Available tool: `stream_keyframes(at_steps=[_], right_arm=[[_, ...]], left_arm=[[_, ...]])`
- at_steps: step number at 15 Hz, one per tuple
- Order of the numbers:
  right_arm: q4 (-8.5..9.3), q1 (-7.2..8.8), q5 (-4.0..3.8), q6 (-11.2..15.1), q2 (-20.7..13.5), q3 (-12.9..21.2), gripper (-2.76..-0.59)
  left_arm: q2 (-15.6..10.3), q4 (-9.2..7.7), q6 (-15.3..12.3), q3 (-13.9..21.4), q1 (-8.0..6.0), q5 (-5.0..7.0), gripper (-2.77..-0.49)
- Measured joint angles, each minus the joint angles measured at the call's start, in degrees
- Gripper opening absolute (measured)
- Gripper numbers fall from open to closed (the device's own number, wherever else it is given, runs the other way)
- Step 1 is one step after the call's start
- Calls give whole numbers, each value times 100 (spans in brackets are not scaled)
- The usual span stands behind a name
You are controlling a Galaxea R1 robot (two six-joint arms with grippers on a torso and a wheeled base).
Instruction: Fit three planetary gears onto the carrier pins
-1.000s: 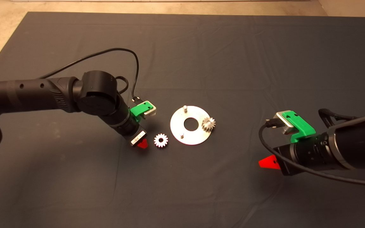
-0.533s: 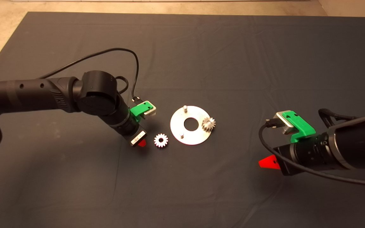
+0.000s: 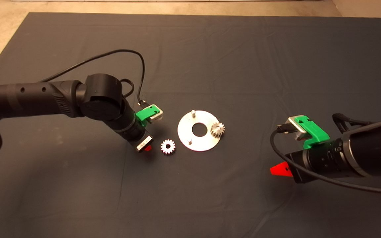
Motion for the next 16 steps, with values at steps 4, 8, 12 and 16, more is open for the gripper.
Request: stream_keyframes(at_steps=[4,8,12,16], right_arm=[[0,0,0,0,0,0,-175],[0,0,0,0,0,0,-175],[0,2,0,0,2,0,-175],[2,1,-2,0,0,0,-175]], left_arm=[[0,36,0,0,0,-1,-216],[-2,38,-1,0,0,-4,-220],[-6,38,-2,0,0,-9,-226],[-23,38,0,0,0,-41,-232]])
